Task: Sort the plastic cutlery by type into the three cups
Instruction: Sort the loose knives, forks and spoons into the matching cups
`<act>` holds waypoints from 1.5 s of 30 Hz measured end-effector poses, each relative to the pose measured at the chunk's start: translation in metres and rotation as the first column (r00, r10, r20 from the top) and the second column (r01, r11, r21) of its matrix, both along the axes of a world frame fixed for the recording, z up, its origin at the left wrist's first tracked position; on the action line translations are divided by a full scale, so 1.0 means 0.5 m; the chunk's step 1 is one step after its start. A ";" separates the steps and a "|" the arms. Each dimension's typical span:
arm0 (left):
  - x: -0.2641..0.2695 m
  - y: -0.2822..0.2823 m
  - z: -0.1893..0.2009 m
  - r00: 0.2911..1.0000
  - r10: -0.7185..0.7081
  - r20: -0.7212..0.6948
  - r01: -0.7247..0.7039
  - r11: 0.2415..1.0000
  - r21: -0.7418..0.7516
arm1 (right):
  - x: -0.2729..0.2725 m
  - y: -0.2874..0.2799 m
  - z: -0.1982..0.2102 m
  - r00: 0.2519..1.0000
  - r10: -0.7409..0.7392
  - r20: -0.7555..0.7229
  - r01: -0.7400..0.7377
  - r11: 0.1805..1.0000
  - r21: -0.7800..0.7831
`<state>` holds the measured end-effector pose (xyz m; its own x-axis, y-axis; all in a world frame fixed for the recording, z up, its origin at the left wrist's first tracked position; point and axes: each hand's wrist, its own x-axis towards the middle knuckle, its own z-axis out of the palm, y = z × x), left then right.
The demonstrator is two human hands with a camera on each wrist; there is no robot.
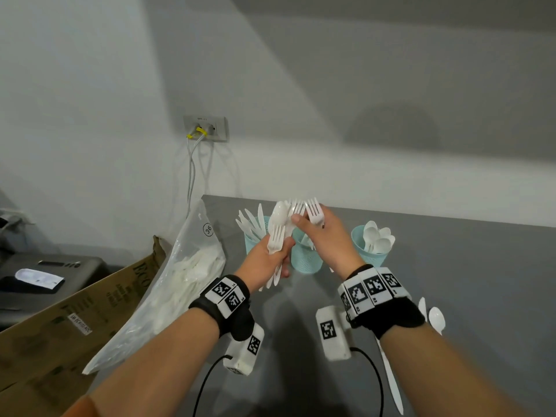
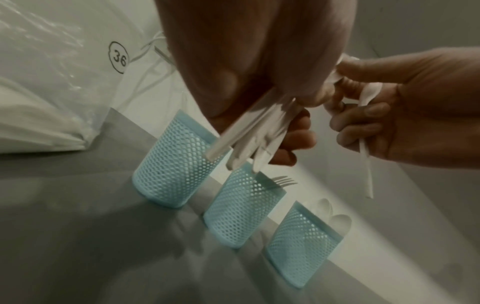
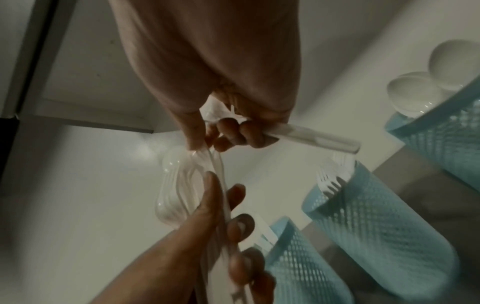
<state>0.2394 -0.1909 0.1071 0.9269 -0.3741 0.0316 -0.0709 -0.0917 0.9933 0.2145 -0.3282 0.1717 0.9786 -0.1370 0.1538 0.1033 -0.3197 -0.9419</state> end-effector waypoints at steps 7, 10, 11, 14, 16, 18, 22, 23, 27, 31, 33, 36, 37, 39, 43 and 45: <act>0.012 -0.006 0.013 0.997 0.029 -0.076 -0.033 0.998 -0.059 | 0.009 -0.042 0.075 0.961 -0.174 0.214 0.139 0.976 0.168; 0.012 -0.008 0.019 0.996 0.019 -0.087 -0.028 0.995 -0.098 | 0.021 -0.056 0.082 0.965 -0.177 0.195 0.143 0.974 0.178; 0.012 -0.010 0.021 0.997 0.022 -0.080 -0.030 0.994 -0.109 | 0.023 -0.057 0.080 0.971 -0.165 0.173 0.129 0.971 0.204; 0.011 -0.018 0.029 0.998 0.026 -0.061 -0.033 0.992 -0.119 | 0.028 -0.052 0.054 0.983 -0.146 0.114 0.118 0.968 0.222; 0.010 -0.023 0.035 0.997 0.021 -0.072 -0.029 0.993 -0.113 | 0.032 -0.047 0.028 0.985 -0.157 0.077 0.139 0.970 0.200; 0.008 -0.028 0.040 0.998 0.013 -0.068 -0.020 0.994 -0.105 | 0.030 -0.039 0.013 0.992 -0.130 0.002 0.127 0.975 0.182; 0.006 -0.031 0.049 0.999 0.019 -0.040 -0.024 0.994 -0.109 | 0.023 -0.027 0.003 0.994 -0.097 -0.055 0.107 0.964 0.243; 0.008 -0.029 0.048 0.999 0.024 -0.042 -0.029 0.994 -0.109 | 0.022 -0.028 0.007 0.992 -0.121 -0.043 0.128 0.963 0.236; 0.014 -0.014 0.046 0.998 0.050 -0.032 -0.053 0.995 -0.083 | 0.030 -0.048 0.049 0.982 -0.189 0.003 0.184 0.960 0.212; 0.025 -0.006 0.045 0.993 0.120 -0.016 -0.121 0.990 -0.065 | 0.046 -0.076 0.101 0.964 -0.250 0.094 0.217 0.938 0.269; 0.033 -0.002 0.037 0.983 0.185 0.003 -0.185 0.982 -0.036 | 0.059 -0.087 0.101 0.952 -0.283 0.117 0.249 0.937 0.245; 0.042 0.004 0.025 0.970 0.244 0.012 -0.244 0.970 0.002 | 0.079 -0.092 0.059 0.956 -0.282 0.077 0.276 0.958 0.078; 0.044 0.005 0.022 0.969 0.245 0.008 -0.245 0.969 0.000 | 0.083 -0.091 0.034 0.961 -0.269 0.062 0.268 0.963 0.017; 0.046 0.003 0.020 0.970 0.243 0.007 -0.243 0.970 -0.008 | 0.090 -0.089 -0.018 0.969 -0.246 -0.012 0.245 0.968 -0.051; 0.049 -0.001 0.021 0.962 0.269 0.040 -0.270 0.962 0.035 | 0.104 -0.086 -0.059 0.966 -0.198 -0.169 0.175 0.975 -0.138; 0.057 -0.001 0.020 0.957 0.285 0.059 -0.289 0.956 0.059 | 0.117 -0.084 -0.039 0.974 -0.192 -0.121 0.182 0.979 -0.091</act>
<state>0.2678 -0.1914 0.1173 0.9934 -0.0952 0.0643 -0.0808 -0.1814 0.9801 0.2732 -0.3701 0.1524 0.9489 -0.3121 0.0463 -0.0856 -0.3958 -0.9143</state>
